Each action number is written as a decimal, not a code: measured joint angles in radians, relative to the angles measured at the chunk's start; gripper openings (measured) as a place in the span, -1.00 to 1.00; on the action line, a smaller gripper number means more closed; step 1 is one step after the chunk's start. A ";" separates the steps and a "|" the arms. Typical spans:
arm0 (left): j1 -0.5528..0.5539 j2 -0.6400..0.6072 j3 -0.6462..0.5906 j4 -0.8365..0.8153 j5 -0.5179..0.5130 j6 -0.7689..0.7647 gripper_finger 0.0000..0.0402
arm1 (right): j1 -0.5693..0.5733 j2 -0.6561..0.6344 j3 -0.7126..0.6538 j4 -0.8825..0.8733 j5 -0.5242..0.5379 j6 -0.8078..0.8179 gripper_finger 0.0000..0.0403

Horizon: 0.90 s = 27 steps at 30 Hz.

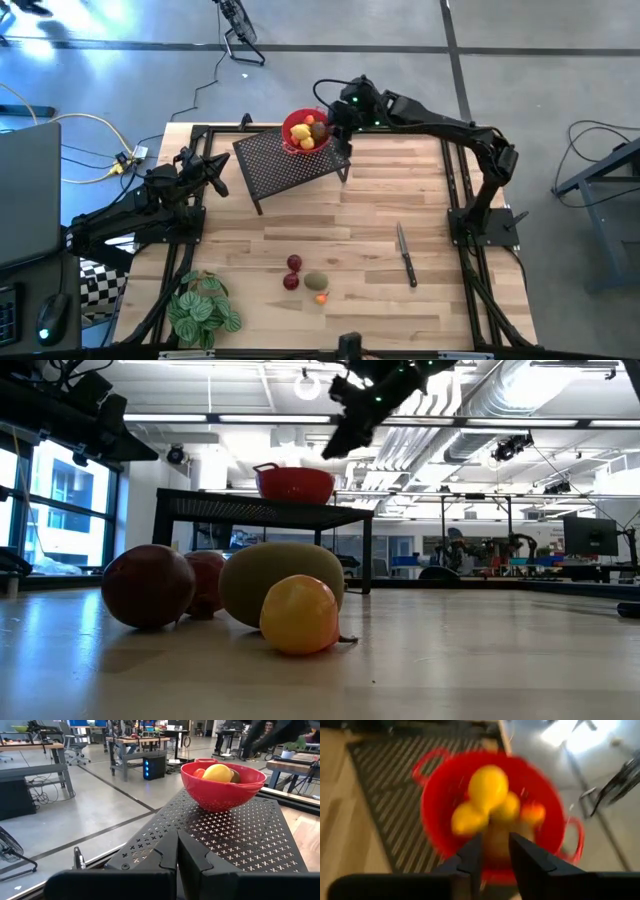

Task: Pick & Place Fruit
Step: Put the top pomegranate into the red strainer bowl on the shelf

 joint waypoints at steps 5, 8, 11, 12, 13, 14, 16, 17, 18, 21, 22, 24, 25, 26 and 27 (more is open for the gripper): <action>0.000 0.000 0.000 0.000 0.000 0.000 -1.00 | -0.042 -0.024 0.000 -0.122 -0.184 0.035 -0.86; 0.000 0.000 0.000 0.000 0.000 0.000 -1.00 | -0.060 -0.024 0.000 -0.145 -0.289 0.055 -0.96; 0.000 0.000 0.000 0.000 0.000 0.000 -1.00 | -0.069 -0.024 0.000 -0.172 -0.308 0.061 -0.98; 0.000 0.000 0.000 0.000 0.000 0.000 -1.00 | -0.069 -0.024 -0.003 -0.178 -0.302 0.062 -0.99; 0.000 0.000 0.000 0.000 0.000 0.000 -1.00 | -0.067 -0.024 -0.011 -0.177 -0.293 0.064 -0.99; 0.000 0.000 0.000 0.000 0.000 0.000 -1.00 | -0.064 -0.024 -0.020 -0.178 -0.283 0.066 -0.99; 0.000 0.000 0.000 0.000 0.000 0.000 -1.00 | -0.062 -0.024 -0.044 -0.180 -0.271 0.083 -0.99; 0.000 0.000 0.000 0.000 0.000 0.000 -1.00 | -0.062 -0.027 -0.061 -0.177 -0.267 0.086 -0.99; 0.000 0.000 0.000 0.000 0.000 0.000 -1.00 | -0.061 -0.030 -0.082 -0.175 -0.261 0.089 -0.99; 0.000 0.000 0.000 0.000 0.000 0.000 -1.00 | -0.050 -0.032 -0.146 -0.130 -0.264 0.112 -0.99; 0.000 0.000 0.000 0.000 0.000 0.000 -1.00 | -0.047 -0.032 -0.166 -0.117 -0.265 0.123 -0.99; 0.000 0.000 0.000 0.000 0.000 0.000 -1.00 | -0.037 -0.039 -0.208 -0.087 -0.275 0.139 -0.99; 0.000 0.000 0.000 0.000 0.000 0.000 -1.00 | -0.030 -0.046 -0.231 -0.062 -0.277 0.143 -0.99; 0.000 0.000 0.000 0.000 0.000 0.000 -1.00 | -0.021 -0.055 -0.254 -0.030 -0.279 0.151 -0.99; 0.000 0.000 0.000 0.000 0.000 0.000 -1.00 | -0.014 -0.068 -0.281 0.010 -0.277 0.165 -0.99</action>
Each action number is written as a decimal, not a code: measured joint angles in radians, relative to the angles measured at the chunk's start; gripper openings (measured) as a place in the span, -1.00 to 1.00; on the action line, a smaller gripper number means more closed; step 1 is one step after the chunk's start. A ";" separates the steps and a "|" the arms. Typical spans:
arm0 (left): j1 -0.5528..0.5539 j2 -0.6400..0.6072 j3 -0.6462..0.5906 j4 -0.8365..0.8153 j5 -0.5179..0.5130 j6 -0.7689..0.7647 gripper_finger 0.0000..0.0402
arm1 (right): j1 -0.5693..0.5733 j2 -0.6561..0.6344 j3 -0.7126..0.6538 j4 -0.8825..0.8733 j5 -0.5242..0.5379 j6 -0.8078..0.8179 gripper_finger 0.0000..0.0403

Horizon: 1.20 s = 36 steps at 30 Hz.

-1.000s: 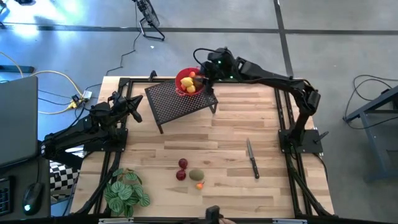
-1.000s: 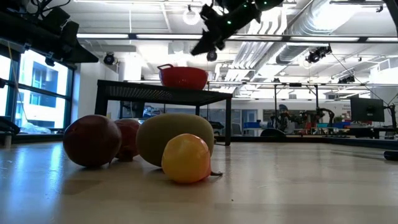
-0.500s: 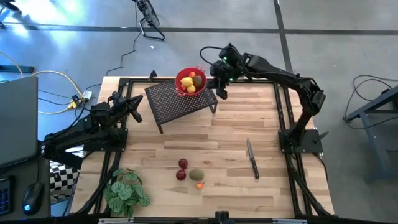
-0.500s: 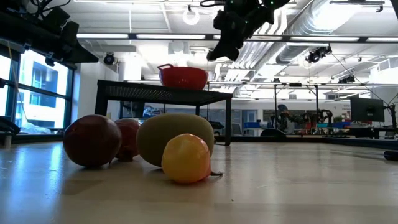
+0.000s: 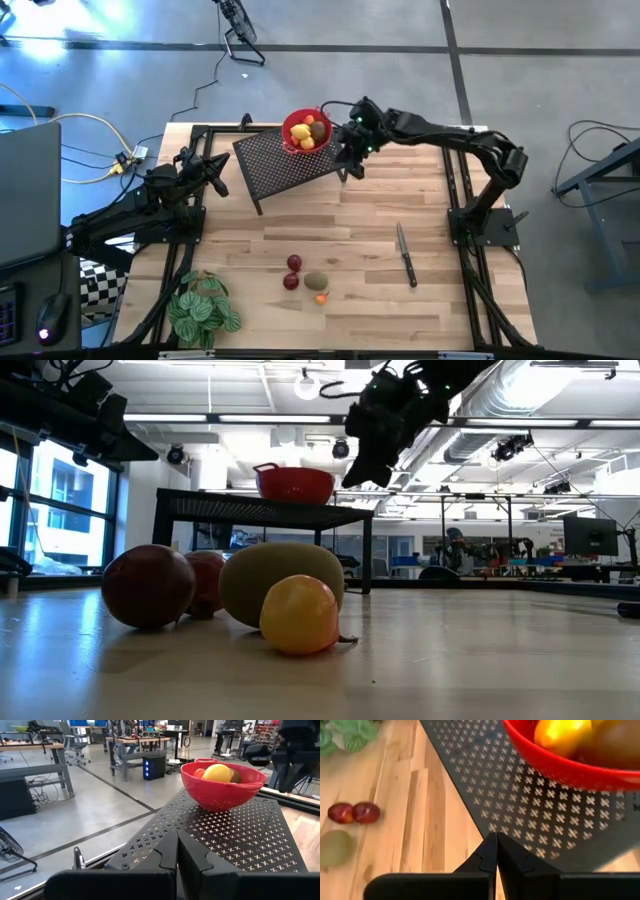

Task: Pick & Place Fruit
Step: Put the top pomegranate into the red strainer bowl on the shelf

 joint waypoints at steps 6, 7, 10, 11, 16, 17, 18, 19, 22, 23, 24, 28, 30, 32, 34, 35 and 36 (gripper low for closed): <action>0.000 0.000 0.000 0.000 0.006 -0.003 -1.00 | 0.024 -0.137 -0.188 0.199 0.105 0.077 -0.99; 0.000 0.000 0.000 0.000 0.006 -0.003 -1.00 | 0.025 -0.169 -0.221 0.217 0.120 0.090 -0.99; 0.000 0.000 0.000 0.000 0.006 -0.003 -1.00 | 0.025 -0.271 -0.324 0.301 0.129 0.131 -0.99; 0.000 0.000 0.000 0.000 0.006 -0.006 -1.00 | 0.025 -0.305 -0.360 0.328 0.131 0.149 -0.99; 0.000 0.000 0.000 0.001 0.007 -0.111 -1.00 | 0.025 -0.476 -0.547 0.503 0.180 0.237 -0.99; 0.000 0.000 0.000 0.001 0.007 -0.132 -1.00 | 0.025 -0.506 -0.585 0.547 0.197 0.258 -0.99; 0.000 0.000 0.000 0.001 0.008 -0.148 -1.00 | 0.025 -0.536 -0.625 0.597 0.214 0.277 -0.99; 0.000 0.000 0.000 0.001 0.008 -0.162 -1.00 | 0.025 -0.564 -0.666 0.646 0.230 0.296 -0.99; 0.000 0.000 0.000 0.001 0.009 -0.177 -1.00 | 0.025 -0.628 -0.786 0.851 0.259 0.359 -0.99; 0.000 0.000 0.000 0.001 0.009 -0.181 -1.00 | 0.025 -0.642 -0.827 0.919 0.259 0.376 -0.99; 0.000 0.000 0.000 0.001 0.009 -0.186 -1.00 | 0.025 -0.650 -0.865 0.991 0.259 0.389 -0.99; 0.000 0.000 0.000 0.002 0.009 -0.187 -1.00 | 0.025 -0.660 -0.983 1.226 0.258 0.396 -0.99; 0.000 0.000 0.000 0.002 0.009 -0.187 -1.00 | 0.024 -0.661 -1.017 1.279 0.259 0.395 -0.99; 0.000 0.000 0.000 0.005 0.011 -0.188 -1.00 | 0.024 -0.660 -1.035 1.287 0.258 0.394 -0.99; 0.000 0.000 0.000 0.011 0.042 -0.191 -1.00 | 0.021 -0.662 -1.044 1.281 0.253 0.390 -0.99; 0.000 0.000 0.000 0.018 0.062 -0.191 -1.00 | 0.016 -0.664 -1.045 1.271 0.248 0.386 -0.99; 0.000 0.000 0.000 0.033 0.087 -0.190 -1.00 | 0.008 -0.667 -1.045 1.263 0.239 0.380 -0.99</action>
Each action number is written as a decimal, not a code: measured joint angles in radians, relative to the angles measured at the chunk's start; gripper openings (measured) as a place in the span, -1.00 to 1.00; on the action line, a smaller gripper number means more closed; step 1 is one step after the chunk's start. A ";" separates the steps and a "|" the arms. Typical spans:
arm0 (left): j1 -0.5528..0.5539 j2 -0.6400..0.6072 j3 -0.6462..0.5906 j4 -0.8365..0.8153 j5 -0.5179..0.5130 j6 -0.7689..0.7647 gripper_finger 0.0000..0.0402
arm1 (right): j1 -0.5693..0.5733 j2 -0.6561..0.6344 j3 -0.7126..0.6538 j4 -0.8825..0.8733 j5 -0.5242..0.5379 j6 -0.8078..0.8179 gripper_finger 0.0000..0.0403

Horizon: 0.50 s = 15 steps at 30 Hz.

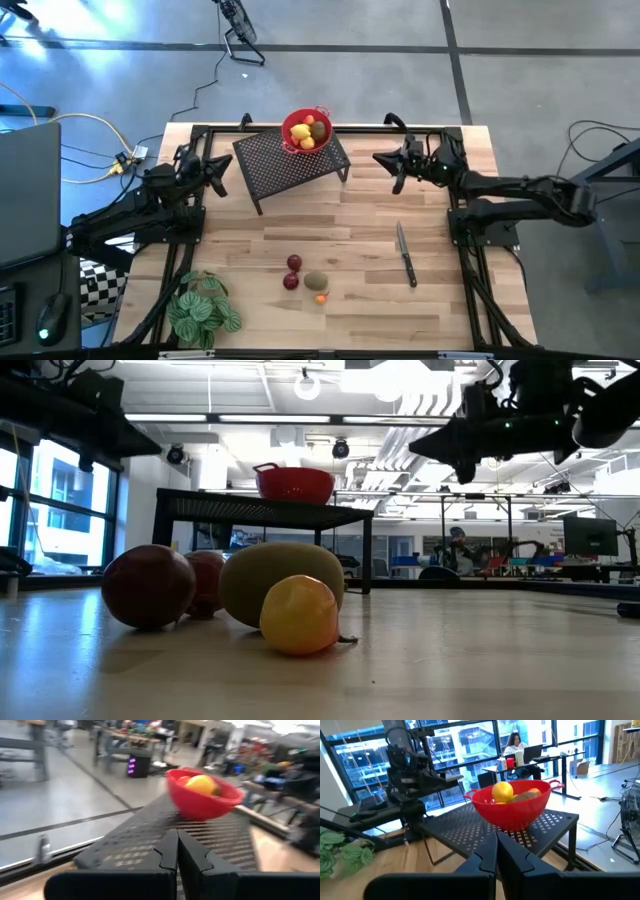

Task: Pick & Place Fruit
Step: Put the top pomegranate into the red strainer bowl on the shelf

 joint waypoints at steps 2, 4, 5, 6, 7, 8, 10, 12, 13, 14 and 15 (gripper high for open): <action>0.000 0.000 0.000 0.039 0.046 0.002 -1.00 | -0.021 -0.009 0.000 -0.007 -0.023 -0.014 -0.99; 0.000 0.004 0.000 0.070 0.077 0.010 -1.00 | -0.049 -0.029 0.000 -0.018 -0.058 -0.019 -0.99; 0.000 0.007 0.000 0.081 0.083 0.011 -1.00 | -0.065 -0.044 0.001 -0.031 -0.074 -0.020 -0.99; 0.000 0.010 0.000 0.085 0.085 0.011 -1.00 | -0.083 -0.061 0.001 -0.053 -0.090 -0.021 -0.99; 0.000 0.015 0.000 0.088 0.085 0.011 -1.00 | -0.100 -0.080 0.001 -0.080 -0.104 -0.021 -0.99; 0.000 0.022 0.000 0.089 0.084 0.011 -1.00 | -0.119 -0.104 0.001 -0.111 -0.117 -0.027 -0.99; 0.000 0.039 0.000 0.089 0.084 0.006 -1.00 | -0.152 -0.157 0.001 -0.179 -0.124 -0.051 -0.99; 0.000 0.066 0.000 0.101 0.084 0.001 -1.00 | -0.181 -0.214 0.001 -0.255 -0.125 -0.074 -0.99; 0.000 0.084 0.000 0.117 0.084 -0.005 -1.00 | -0.194 -0.242 0.001 -0.290 -0.125 -0.085 -0.99; 0.000 0.106 0.000 0.135 0.084 -0.013 -1.00 | -0.205 -0.267 0.001 -0.319 -0.127 -0.100 -0.99; 0.000 0.133 0.000 0.158 0.084 -0.020 -1.00 | -0.213 -0.291 0.001 -0.343 -0.136 -0.120 -0.99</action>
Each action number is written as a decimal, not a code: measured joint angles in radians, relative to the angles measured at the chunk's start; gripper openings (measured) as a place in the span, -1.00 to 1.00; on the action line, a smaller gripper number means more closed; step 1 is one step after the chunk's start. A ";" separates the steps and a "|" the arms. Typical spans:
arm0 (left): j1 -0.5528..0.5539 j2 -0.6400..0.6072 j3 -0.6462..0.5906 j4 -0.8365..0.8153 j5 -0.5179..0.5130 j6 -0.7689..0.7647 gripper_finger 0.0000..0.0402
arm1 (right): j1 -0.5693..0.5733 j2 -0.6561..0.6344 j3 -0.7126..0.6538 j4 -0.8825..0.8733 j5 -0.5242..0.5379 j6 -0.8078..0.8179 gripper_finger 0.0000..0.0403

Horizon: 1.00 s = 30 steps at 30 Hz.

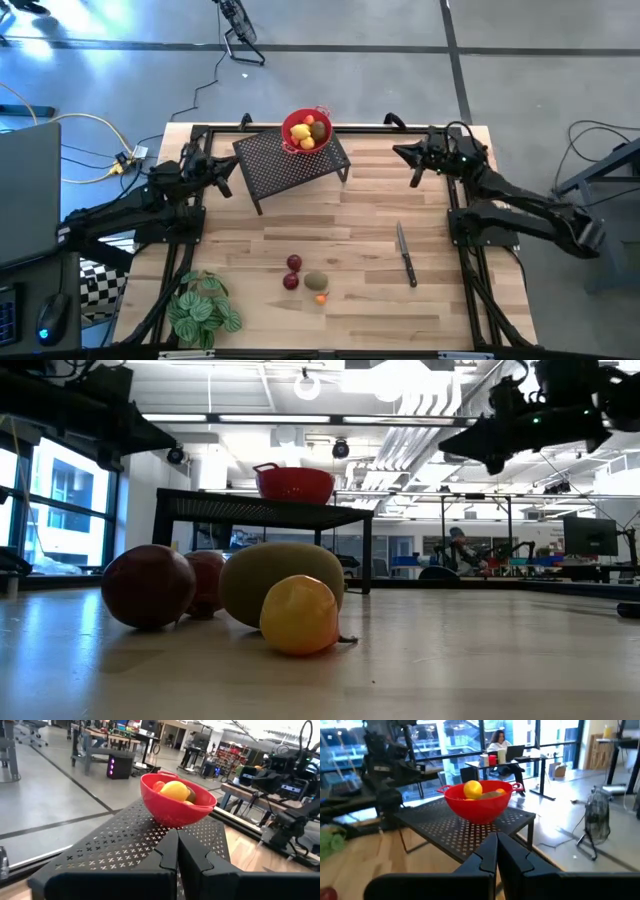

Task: Pick & Place Fruit
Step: Put the top pomegranate into the red strainer bowl on the shelf

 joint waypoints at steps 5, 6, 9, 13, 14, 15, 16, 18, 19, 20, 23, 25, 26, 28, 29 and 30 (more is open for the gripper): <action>0.000 0.171 0.000 0.157 0.000 -0.004 -1.00 | -0.053 -0.135 0.001 -0.078 -0.099 -0.064 -0.99; 0.000 0.209 0.000 0.196 0.000 -0.004 -1.00 | -0.065 -0.155 0.001 -0.099 -0.126 -0.066 -0.99; -0.003 0.325 0.000 0.307 0.001 -0.004 -1.00 | -0.095 -0.202 0.001 -0.167 -0.169 -0.060 -0.99; -0.055 0.453 0.010 0.379 0.004 -0.011 -1.00 | -0.115 -0.224 0.001 -0.266 -0.165 -0.057 -0.99; -0.080 0.479 0.024 0.379 0.003 -0.012 -1.00 | -0.119 -0.226 0.001 -0.282 -0.165 -0.057 -0.99; -0.109 0.503 0.042 0.384 -0.006 -0.014 -1.00 | -0.120 -0.227 0.000 -0.295 -0.165 -0.057 -0.99; -0.142 0.527 0.060 0.388 -0.021 -0.015 -1.00 | -0.120 -0.227 0.000 -0.298 -0.167 -0.057 -0.99; -0.215 0.580 0.100 0.381 -0.074 -0.013 -1.00 | -0.120 -0.227 0.000 -0.297 -0.169 -0.059 -0.99; -0.253 0.606 0.120 0.374 -0.109 -0.007 -1.00 | -0.120 -0.227 0.000 -0.296 -0.169 -0.064 -0.99; -0.293 0.631 0.141 0.373 -0.149 -0.001 -1.00 | -0.120 -0.227 0.000 -0.296 -0.169 -0.070 -0.99; -0.403 0.696 0.213 0.340 -0.305 0.011 -1.00 | -0.120 -0.227 0.000 -0.294 -0.169 -0.084 -0.99; -0.463 0.739 0.256 0.289 -0.405 -0.008 -1.00 | -0.120 -0.227 0.000 -0.293 -0.169 -0.085 -0.99; -0.487 0.758 0.278 0.270 -0.438 -0.028 -1.00 | -0.120 -0.226 0.000 -0.293 -0.169 -0.085 -0.99; -0.527 0.790 0.321 0.250 -0.476 -0.073 -1.00 | -0.120 -0.222 0.000 -0.292 -0.169 -0.088 -0.99; -0.545 0.808 0.339 0.252 -0.484 -0.090 -1.00 | -0.120 -0.219 0.000 -0.293 -0.169 -0.097 -0.99; -0.562 0.826 0.356 0.254 -0.489 -0.104 -1.00 | -0.120 -0.215 0.000 -0.292 -0.169 -0.109 -0.99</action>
